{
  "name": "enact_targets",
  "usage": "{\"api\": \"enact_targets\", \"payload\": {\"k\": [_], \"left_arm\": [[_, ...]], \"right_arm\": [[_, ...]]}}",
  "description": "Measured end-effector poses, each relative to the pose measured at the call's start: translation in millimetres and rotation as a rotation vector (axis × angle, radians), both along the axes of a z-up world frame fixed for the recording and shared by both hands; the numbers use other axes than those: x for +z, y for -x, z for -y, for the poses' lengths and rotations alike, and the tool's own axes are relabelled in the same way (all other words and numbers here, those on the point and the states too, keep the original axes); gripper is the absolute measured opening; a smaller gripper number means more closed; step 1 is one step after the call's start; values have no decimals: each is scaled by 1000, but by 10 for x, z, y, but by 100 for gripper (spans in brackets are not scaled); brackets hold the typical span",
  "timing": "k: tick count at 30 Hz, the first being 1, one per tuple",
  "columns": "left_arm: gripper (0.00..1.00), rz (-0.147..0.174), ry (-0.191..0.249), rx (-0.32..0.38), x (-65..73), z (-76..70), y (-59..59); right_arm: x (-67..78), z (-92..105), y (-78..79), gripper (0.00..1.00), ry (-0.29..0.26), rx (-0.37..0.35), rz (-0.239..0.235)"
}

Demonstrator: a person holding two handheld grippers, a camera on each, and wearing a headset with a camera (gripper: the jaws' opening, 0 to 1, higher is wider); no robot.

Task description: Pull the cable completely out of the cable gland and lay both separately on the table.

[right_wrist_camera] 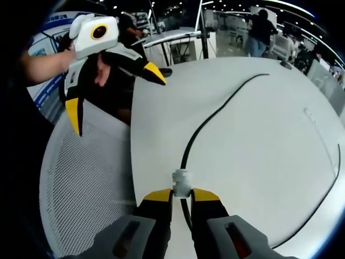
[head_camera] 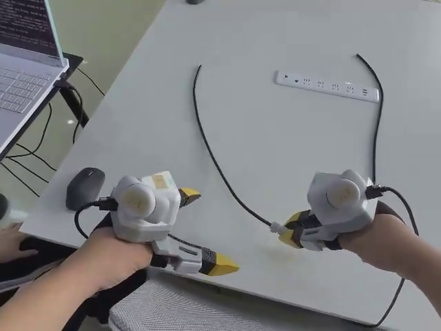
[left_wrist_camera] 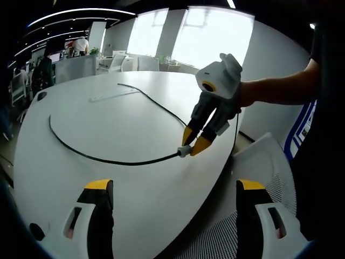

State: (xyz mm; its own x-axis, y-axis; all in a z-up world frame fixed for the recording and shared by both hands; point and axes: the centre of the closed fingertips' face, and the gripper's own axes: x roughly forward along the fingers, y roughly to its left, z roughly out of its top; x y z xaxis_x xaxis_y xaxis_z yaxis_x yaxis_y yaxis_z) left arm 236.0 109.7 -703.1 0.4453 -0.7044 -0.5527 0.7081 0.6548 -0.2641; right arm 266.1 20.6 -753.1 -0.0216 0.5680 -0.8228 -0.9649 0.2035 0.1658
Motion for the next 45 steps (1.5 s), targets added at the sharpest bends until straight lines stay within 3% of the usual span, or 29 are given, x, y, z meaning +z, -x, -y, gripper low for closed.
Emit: {"api": "enact_targets", "payload": {"k": [6,9,12,18,21,27,39,42,45], "left_arm": [[92,14,10,-9,93,168,-23],[93,45,12,-12,143,255,-75],[90,44,25,-23,169,343,-104],[90,71,67,-76,262,558,-133],[88,85,68,-112,269,653,-132],[82,73,79,-162,245,795,-114],[71,83,134,-188,327,931,-170],[67,86,166,-192,372,967,-174],[60,86,164,-201,349,982,-175]], "right_arm": [[195,51,-2,7,-11,40,21],[299,71,14,7,-16,59,21],[374,87,41,7,-18,78,24],[503,114,104,7,-17,121,27],[576,123,119,7,-22,141,28],[703,135,165,7,-34,186,27],[785,124,239,7,-73,240,-10],[788,138,244,7,-78,247,-19],[786,152,249,7,-84,252,-30]]}}
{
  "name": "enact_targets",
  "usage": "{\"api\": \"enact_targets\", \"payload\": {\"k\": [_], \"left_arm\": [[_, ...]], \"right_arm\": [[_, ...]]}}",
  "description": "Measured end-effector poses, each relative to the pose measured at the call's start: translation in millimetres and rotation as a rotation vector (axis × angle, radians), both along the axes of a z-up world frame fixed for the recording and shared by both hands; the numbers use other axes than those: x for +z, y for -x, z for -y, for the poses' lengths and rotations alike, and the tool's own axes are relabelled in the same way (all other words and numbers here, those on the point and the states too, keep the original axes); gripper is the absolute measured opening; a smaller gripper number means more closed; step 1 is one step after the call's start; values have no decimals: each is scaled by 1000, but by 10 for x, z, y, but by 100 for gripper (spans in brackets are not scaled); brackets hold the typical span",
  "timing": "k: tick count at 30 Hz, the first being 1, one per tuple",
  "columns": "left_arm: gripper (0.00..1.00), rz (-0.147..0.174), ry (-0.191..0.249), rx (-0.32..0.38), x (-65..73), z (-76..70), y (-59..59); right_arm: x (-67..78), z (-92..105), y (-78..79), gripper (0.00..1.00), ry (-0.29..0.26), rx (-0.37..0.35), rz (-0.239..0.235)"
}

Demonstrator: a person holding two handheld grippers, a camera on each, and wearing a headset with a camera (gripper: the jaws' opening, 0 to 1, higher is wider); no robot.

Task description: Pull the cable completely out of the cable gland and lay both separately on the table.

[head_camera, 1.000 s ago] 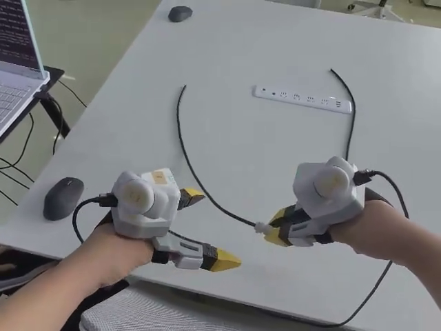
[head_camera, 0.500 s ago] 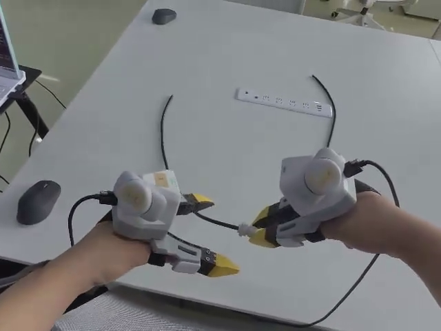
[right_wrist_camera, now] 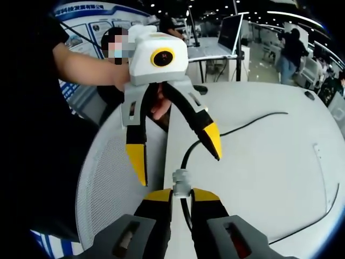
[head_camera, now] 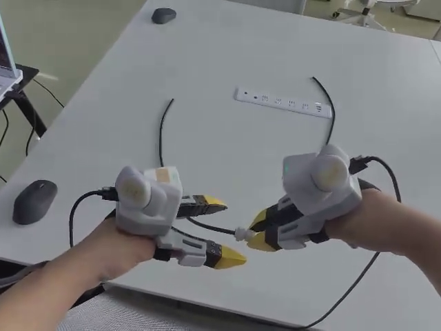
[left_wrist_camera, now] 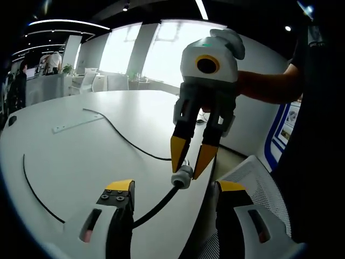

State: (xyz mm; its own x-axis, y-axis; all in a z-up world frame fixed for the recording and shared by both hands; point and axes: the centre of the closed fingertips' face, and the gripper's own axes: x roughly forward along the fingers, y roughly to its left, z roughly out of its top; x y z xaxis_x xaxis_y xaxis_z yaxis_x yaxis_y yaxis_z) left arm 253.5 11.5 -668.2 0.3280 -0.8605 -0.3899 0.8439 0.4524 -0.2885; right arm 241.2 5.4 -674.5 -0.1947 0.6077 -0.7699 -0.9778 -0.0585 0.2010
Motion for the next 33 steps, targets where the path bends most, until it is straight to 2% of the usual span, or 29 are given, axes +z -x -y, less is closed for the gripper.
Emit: {"api": "enact_targets", "payload": {"k": [7,12,18,20,29,33], "left_arm": [[41,-5,26,-32,-2,78,29],[34,-22,31,-45,-30,117,35],[25,-29,53,-66,-15,160,58],[21,-17,51,-79,-12,175,67],[17,1,73,-102,25,240,99],[16,36,73,-116,48,266,132]], "right_arm": [[16,30,16,7,-14,15,-22],[6,55,25,7,-17,27,-31],[4,89,39,7,-28,55,-32],[1,105,46,7,-30,65,-40],[16,135,70,7,-54,104,-56],[20,148,72,7,-65,109,-71]]}}
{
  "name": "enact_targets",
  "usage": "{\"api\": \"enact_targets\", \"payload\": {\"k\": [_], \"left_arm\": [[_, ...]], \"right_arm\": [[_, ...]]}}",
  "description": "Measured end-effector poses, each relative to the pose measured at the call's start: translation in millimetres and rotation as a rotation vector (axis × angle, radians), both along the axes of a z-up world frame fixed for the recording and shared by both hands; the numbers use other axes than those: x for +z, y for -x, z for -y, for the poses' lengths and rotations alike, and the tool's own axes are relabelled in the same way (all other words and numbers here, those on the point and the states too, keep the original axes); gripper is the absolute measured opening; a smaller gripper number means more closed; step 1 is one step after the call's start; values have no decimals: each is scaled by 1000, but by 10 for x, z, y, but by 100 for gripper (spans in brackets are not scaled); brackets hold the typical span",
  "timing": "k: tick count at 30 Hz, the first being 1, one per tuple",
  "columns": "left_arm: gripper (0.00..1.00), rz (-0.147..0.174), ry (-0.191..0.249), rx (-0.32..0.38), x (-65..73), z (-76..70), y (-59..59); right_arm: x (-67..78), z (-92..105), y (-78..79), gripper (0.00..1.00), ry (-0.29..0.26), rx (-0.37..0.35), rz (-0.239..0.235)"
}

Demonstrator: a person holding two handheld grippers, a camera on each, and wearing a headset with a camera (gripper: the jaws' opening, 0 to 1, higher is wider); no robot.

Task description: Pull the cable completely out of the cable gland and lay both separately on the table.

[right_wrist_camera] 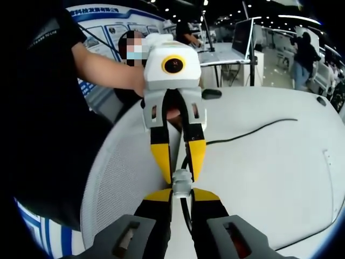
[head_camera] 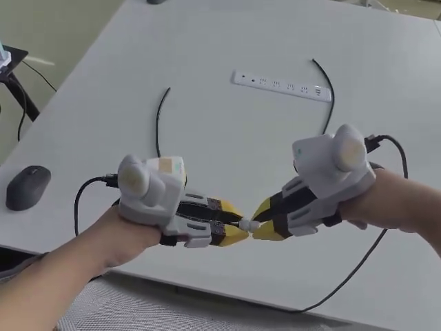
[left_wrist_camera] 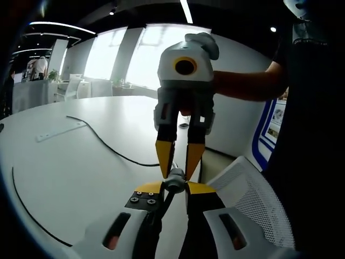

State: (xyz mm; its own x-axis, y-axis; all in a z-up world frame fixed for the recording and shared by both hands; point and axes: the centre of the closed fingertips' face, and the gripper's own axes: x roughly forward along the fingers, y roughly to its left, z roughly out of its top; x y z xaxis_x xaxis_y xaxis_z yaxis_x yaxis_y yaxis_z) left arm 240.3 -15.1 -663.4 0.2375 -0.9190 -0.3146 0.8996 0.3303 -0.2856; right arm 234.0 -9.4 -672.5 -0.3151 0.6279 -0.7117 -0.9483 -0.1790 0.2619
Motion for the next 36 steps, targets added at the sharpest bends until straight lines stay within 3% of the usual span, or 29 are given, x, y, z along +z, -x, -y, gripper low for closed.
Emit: {"api": "enact_targets", "payload": {"k": [7,16,24,28,31,33,35,36], "left_arm": [[15,27,-8,8,-4,4,-10],[15,1,-4,9,1,-31,-48],[15,-1,10,15,52,-49,-86],[15,8,6,6,60,-40,-85],[15,19,-5,-9,78,-23,-61],[15,25,-4,-11,105,-18,-57],[15,29,-4,-10,136,-13,-58],[15,33,-3,-11,155,-9,-57]], "right_arm": [[-6,1,1,7,-12,3,-10],[25,-24,-13,9,-56,-20,-9],[103,-46,-55,11,-114,-103,-60],[151,-28,-109,13,-145,-172,-127],[204,-27,-146,13,-183,-233,-204],[248,-27,-149,13,-212,-265,-273],[267,-6,-90,15,-211,-281,-380],[240,2,-103,16,-210,-294,-399]]}}
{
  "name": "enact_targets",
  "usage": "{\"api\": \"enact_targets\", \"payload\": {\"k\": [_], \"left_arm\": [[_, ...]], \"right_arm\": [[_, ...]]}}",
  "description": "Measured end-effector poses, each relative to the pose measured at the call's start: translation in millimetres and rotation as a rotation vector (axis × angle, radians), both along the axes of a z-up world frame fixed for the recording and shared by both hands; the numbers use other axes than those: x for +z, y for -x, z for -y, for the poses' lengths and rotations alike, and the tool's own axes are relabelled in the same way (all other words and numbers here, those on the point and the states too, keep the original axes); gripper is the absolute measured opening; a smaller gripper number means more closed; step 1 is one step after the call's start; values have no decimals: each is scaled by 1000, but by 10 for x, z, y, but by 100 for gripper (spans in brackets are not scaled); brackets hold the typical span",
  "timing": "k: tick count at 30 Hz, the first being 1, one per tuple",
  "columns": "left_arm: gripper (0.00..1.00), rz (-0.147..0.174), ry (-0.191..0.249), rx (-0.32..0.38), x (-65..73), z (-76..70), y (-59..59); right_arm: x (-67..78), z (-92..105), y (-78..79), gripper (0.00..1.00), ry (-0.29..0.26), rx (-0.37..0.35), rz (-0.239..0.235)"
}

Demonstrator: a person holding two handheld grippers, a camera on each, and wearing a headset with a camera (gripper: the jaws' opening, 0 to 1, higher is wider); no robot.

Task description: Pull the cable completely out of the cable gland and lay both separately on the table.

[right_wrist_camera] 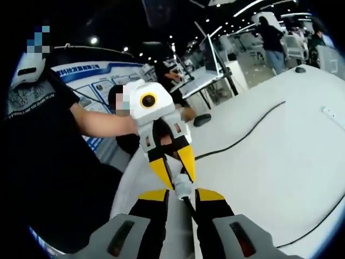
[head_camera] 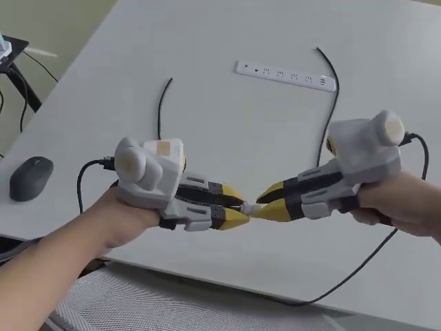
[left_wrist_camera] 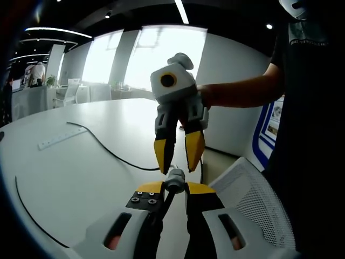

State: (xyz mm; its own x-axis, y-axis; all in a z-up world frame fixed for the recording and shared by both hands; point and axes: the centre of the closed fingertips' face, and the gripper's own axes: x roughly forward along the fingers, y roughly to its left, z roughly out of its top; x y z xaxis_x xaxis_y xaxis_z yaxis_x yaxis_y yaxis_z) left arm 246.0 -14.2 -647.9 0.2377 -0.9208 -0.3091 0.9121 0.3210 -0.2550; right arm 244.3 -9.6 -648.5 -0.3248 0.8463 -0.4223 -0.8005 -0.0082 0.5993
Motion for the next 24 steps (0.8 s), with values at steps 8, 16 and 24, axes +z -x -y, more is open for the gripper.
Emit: {"api": "enact_targets", "payload": {"k": [8,16,24], "left_arm": [[15,10,-3,-10,58,14,3],[15,15,0,-4,40,-3,-30],[15,2,8,-1,14,-26,-47]], "right_arm": [[15,-33,-40,15,-69,-56,-108],[18,-39,7,12,-83,-53,-124],[58,-42,42,8,-108,-31,-2]]}}
